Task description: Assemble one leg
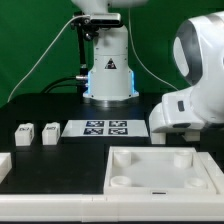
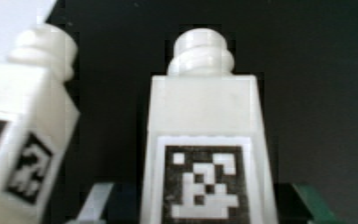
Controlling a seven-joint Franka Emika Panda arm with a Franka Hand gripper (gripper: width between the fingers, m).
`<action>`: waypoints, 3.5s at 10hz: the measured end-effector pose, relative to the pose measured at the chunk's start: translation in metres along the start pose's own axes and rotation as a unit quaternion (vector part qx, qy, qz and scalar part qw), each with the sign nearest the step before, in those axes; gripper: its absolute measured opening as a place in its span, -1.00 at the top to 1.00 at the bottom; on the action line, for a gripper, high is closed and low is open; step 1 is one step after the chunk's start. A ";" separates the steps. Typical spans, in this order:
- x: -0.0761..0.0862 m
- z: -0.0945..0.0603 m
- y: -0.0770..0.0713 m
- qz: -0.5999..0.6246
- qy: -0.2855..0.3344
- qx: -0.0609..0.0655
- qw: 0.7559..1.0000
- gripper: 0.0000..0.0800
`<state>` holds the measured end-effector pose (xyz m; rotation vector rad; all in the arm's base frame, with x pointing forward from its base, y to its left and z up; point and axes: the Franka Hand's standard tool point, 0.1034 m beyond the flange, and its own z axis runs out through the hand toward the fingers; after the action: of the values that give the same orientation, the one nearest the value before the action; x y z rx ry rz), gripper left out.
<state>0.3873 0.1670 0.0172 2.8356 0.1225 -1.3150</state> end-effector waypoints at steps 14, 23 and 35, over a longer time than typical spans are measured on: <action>-0.025 -0.133 0.052 -0.022 0.404 0.016 0.914 0.27; 0.013 -0.185 0.075 -0.071 0.578 -0.015 0.813 0.27; 0.058 -0.240 0.079 -0.071 0.598 -0.010 0.798 0.27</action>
Offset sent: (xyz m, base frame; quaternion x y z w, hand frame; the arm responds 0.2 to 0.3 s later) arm 0.0000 0.0000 0.0000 0.0000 0.0899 0.0000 0.9960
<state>0.6131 0.1032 0.1265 3.1319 0.3347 0.6665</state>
